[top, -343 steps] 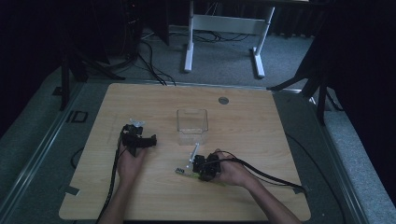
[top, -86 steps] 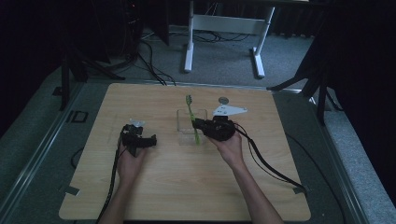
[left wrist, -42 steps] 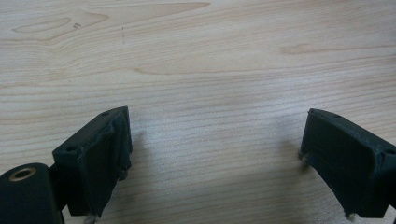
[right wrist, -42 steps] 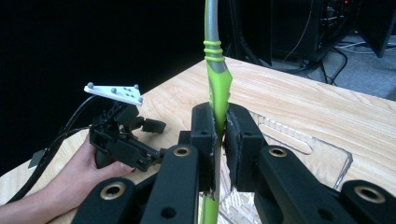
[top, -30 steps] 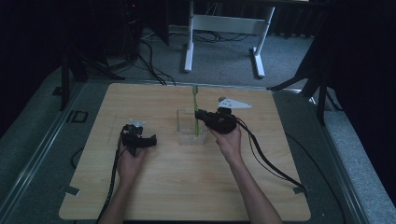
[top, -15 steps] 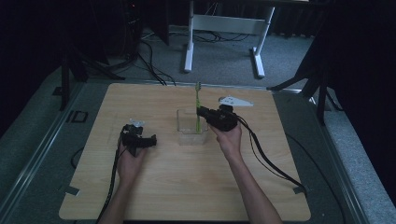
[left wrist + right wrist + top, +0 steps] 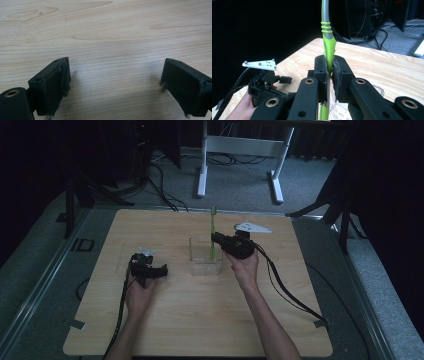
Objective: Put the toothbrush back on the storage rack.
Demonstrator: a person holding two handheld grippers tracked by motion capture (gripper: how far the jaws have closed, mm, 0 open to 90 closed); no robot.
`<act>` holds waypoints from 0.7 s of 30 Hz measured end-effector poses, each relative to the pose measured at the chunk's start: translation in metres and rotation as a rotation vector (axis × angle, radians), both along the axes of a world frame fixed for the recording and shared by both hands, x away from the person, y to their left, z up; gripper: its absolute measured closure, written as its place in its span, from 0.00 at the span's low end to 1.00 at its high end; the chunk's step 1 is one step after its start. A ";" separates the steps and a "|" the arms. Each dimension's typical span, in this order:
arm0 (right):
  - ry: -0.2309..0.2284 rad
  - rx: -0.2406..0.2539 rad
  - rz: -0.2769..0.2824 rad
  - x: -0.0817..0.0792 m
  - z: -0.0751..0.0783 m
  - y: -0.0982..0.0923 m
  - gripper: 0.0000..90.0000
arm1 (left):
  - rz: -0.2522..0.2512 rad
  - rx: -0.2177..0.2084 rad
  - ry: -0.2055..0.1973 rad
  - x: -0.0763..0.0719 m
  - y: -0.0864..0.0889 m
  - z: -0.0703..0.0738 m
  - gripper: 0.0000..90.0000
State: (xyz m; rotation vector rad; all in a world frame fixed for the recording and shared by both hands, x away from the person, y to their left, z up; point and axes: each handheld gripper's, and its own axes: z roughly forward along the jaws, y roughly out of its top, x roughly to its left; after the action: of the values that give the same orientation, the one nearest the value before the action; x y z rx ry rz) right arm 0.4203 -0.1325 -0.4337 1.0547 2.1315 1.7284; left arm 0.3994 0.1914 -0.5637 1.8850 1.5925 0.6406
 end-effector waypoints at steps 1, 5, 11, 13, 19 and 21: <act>0.000 0.000 -0.001 0.000 0.000 0.000 0.91 | 0.000 0.000 0.000 0.000 0.000 0.000 0.10; 0.000 -0.001 -0.008 0.001 0.000 0.000 0.91 | 0.000 0.000 0.000 0.000 0.000 0.000 0.10; 0.001 -0.001 -0.014 0.003 -0.002 0.000 0.91 | 0.000 0.001 0.000 0.000 0.000 0.000 0.10; 0.002 0.002 -0.018 0.004 -0.003 0.001 0.91 | 0.000 0.001 0.000 0.000 0.000 0.000 0.10; 0.002 -0.013 -0.030 0.007 -0.005 0.001 0.91 | 0.000 0.000 0.000 0.000 0.000 0.000 0.10; 0.001 -0.020 -0.035 0.008 -0.006 0.001 0.91 | 0.000 0.000 0.000 0.000 0.000 0.000 0.10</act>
State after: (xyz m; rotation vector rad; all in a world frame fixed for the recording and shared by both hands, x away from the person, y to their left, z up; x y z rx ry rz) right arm 0.4280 -0.1316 -0.4397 1.0818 2.1132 1.6876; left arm 0.3993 0.1913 -0.5637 1.8852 1.5930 0.6408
